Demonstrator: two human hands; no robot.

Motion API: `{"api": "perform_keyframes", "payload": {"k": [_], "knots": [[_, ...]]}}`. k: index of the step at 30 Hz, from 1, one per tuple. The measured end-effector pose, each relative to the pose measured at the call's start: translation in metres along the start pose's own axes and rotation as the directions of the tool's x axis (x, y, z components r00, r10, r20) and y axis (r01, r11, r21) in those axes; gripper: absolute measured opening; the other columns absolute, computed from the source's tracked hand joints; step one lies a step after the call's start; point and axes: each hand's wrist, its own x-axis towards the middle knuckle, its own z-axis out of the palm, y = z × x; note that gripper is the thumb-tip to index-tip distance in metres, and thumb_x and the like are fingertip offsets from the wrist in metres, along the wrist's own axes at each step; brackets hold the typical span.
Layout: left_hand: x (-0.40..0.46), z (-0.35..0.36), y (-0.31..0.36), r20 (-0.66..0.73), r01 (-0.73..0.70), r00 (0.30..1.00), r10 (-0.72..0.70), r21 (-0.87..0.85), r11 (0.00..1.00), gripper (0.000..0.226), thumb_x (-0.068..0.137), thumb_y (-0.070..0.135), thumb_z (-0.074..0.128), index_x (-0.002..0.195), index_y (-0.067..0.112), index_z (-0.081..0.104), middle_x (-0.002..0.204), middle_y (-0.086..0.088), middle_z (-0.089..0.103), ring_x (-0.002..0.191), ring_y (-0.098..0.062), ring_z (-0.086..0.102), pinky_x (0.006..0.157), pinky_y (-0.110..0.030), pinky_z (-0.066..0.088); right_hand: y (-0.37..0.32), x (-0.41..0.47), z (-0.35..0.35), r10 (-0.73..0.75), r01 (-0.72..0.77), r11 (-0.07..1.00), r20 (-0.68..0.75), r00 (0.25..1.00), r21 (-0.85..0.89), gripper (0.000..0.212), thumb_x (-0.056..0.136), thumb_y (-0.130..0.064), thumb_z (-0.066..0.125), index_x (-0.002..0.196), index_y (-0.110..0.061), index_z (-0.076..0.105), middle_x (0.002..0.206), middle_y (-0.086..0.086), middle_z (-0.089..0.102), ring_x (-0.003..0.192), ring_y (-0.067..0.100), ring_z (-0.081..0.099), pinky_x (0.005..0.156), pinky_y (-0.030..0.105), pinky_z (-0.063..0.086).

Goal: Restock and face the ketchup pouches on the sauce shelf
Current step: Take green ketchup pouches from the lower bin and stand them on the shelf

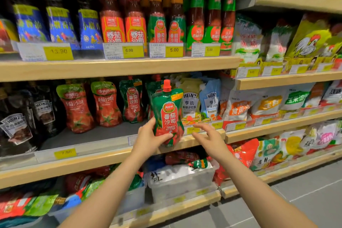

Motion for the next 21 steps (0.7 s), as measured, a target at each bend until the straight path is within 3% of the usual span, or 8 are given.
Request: {"api": "perform_keyframes", "payload": {"k": [3, 8, 11, 13, 16, 21], "knots": [[0.029, -0.009, 0.003, -0.032, -0.06, 0.998, 0.062, 0.055, 0.997, 0.047, 0.07, 0.02, 0.081, 0.106, 0.03, 0.054, 0.09, 0.029, 0.059, 0.082, 0.022, 0.056, 0.066, 0.003, 0.042, 0.002, 0.019, -0.002, -0.103, 0.101, 0.981, -0.007, 0.995, -0.165, 0.035, 0.088, -0.022, 0.058, 0.123, -0.02, 0.055, 0.13, -0.001, 0.048, 0.125, 0.013, 0.039, 0.103, 0.027, 0.029], [0.054, -0.008, -0.011, -0.078, -0.019, 0.997, 0.028, 0.114, 0.993, 0.037, 0.072, 0.02, 0.079, 0.101, 0.024, 0.055, 0.087, 0.019, 0.059, 0.072, 0.021, 0.055, 0.057, 0.004, 0.04, 0.017, 0.03, -0.001, -0.114, 0.113, 0.948, 0.013, 0.993, -0.296, 0.035, 0.09, -0.022, 0.055, 0.125, -0.022, 0.053, 0.126, 0.0, 0.05, 0.123, 0.015, 0.04, 0.1, 0.023, 0.026], [0.062, -0.004, -0.021, -0.063, 0.047, 0.997, -0.039, 0.128, 0.991, 0.048, 0.073, 0.019, 0.078, 0.114, 0.019, 0.054, 0.093, 0.01, 0.062, 0.077, 0.007, 0.057, 0.058, -0.002, 0.042, 0.025, 0.028, 0.004, -0.12, 0.113, 0.944, -0.006, 0.993, -0.309, 0.03, 0.09, -0.019, 0.054, 0.119, -0.02, 0.057, 0.114, -0.002, 0.05, 0.115, 0.015, 0.042, 0.095, 0.022, 0.027], [0.065, -0.004, -0.026, 0.016, 0.113, 0.993, -0.116, 0.138, 0.984, 0.052, 0.073, 0.024, 0.078, 0.117, 0.019, 0.052, 0.098, 0.006, 0.063, 0.086, -0.006, 0.06, 0.07, -0.015, 0.044, 0.028, 0.027, 0.007, -0.135, 0.121, 0.938, -0.021, 0.991, -0.324, 0.03, 0.089, -0.018, 0.054, 0.118, -0.02, 0.057, 0.113, -0.003, 0.05, 0.113, 0.014, 0.042, 0.095, 0.022, 0.028], [0.071, -0.005, -0.03, 0.147, 0.159, 0.971, -0.19, 0.205, 0.966, 0.051, 0.072, 0.028, 0.078, 0.115, 0.023, 0.05, 0.103, 0.004, 0.063, 0.088, -0.009, 0.059, 0.077, -0.025, 0.043, 0.029, 0.027, 0.009, -0.143, 0.123, 0.932, -0.034, 0.989, -0.34, 0.029, 0.088, -0.015, 0.053, 0.116, -0.021, 0.058, 0.114, -0.002, 0.051, 0.114, 0.013, 0.041, 0.097, 0.025, 0.031], [0.073, -0.002, -0.034, 0.179, 0.149, 0.962, -0.206, 0.291, 0.945, 0.053, 0.074, 0.031, 0.077, 0.116, 0.016, 0.048, 0.111, -0.003, 0.063, 0.093, -0.014, 0.058, 0.079, -0.028, 0.045, 0.029, 0.028, 0.01, -0.139, 0.115, 0.928, -0.043, 0.989, -0.354, 0.032, 0.086, -0.01, 0.051, 0.115, -0.021, 0.058, 0.114, -0.002, 0.051, 0.114, 0.014, 0.04, 0.099, 0.029, 0.034]]}}
